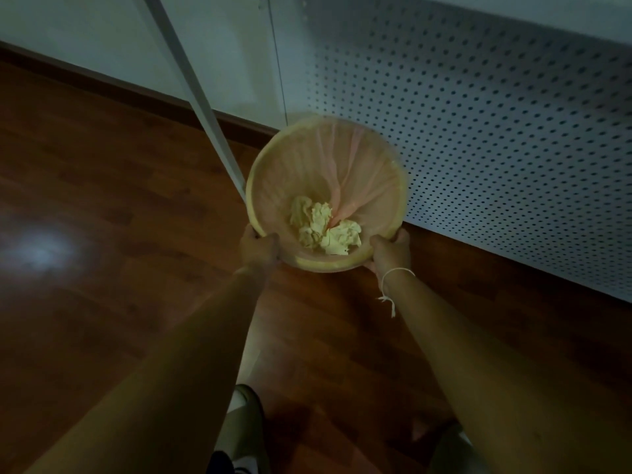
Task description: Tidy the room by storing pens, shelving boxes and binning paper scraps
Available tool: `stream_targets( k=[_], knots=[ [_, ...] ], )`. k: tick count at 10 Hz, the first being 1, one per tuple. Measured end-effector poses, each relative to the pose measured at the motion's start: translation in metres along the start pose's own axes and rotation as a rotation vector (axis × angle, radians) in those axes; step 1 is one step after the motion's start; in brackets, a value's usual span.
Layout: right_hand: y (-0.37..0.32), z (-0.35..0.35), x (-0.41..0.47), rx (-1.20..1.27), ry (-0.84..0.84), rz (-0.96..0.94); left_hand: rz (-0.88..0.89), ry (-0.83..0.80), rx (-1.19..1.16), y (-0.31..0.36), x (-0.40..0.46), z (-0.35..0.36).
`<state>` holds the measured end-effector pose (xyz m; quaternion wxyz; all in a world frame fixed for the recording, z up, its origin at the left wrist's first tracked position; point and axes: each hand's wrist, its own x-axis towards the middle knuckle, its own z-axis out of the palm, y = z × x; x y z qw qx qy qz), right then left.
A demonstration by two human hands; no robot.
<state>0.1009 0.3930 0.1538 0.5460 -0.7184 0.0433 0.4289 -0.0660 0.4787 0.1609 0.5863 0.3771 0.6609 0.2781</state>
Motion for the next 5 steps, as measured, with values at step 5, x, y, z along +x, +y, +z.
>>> stream_targets(
  k=[5],
  knots=[
    [-0.011, -0.028, -0.032, -0.175, -0.012, -0.048, 0.062, -0.004, 0.087, 0.008, -0.025, -0.012]
  ],
)
